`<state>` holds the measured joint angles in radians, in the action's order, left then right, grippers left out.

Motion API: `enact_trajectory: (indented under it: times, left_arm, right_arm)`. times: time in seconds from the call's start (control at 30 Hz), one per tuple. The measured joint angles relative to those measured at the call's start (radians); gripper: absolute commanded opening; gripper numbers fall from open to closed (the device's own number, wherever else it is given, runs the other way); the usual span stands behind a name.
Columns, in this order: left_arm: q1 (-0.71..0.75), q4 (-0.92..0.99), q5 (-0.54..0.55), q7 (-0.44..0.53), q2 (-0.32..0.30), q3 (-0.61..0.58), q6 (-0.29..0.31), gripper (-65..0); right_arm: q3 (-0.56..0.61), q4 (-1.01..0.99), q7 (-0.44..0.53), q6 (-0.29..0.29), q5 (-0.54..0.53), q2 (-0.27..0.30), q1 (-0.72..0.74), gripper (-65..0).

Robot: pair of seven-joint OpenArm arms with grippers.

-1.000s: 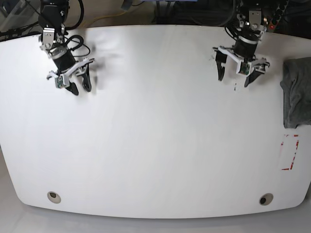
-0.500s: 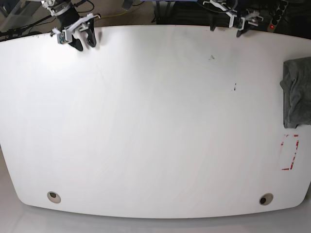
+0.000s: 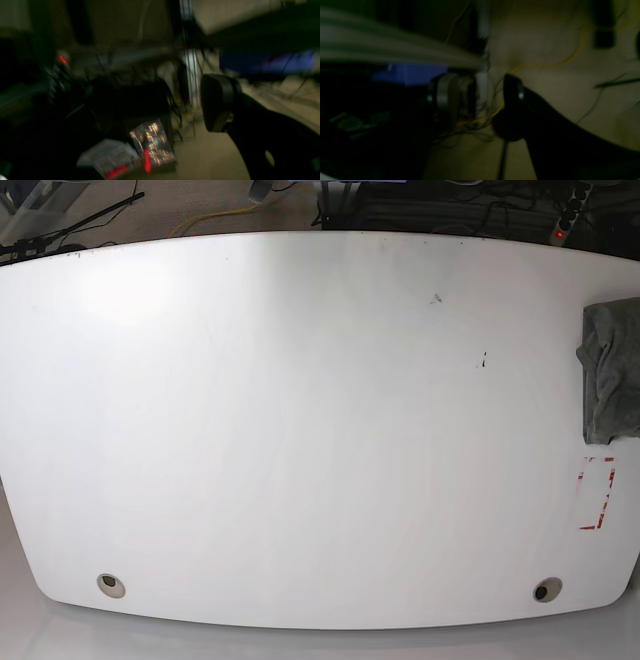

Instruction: Fold the T-shirt properly

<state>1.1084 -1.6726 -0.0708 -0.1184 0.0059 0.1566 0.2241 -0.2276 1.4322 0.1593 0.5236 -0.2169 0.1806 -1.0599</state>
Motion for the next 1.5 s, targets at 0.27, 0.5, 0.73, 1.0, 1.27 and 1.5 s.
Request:
enact_trajectory:
  times: [0.27,0.5,0.73,1.0,1.27,1.5]
  left_arm:
    - [-0.169,0.263,-0.003,0.005,-0.001,0.000,-0.007,-17.1]
    - [-0.325,0.517,-0.007,0.007,-0.007,0.000,-0.085,-16.9]
    - [-0.509,0.794,-0.005,0.013,-0.015,0.002,-0.086,-17.1]
    - [-0.719,1.106,-0.003,0.036,-0.017,0.002,-0.090,-17.1]
    - [-0.911,1.435,-0.004,0.142,-0.050,0.002,-0.201,-16.9]
    - [-0.990,1.538,-0.004,0.163,-0.036,0.002,-0.212,-17.1]
  right_arm:
    - [0.064,-0.281,0.047,-0.018,-0.001,0.002,0.166,-37.3]
    - [0.065,-0.517,0.051,-0.022,0.051,0.002,0.330,-37.3]
    - [0.064,-0.769,0.053,-0.017,0.135,0.000,0.515,-37.1]
    - [0.064,-1.002,0.069,-0.019,0.134,0.023,0.710,-36.8]
    - [0.064,-1.123,0.056,-0.077,0.263,0.028,0.826,-36.6]
    - [0.064,-1.126,0.057,-0.125,0.326,0.027,0.856,-36.6]
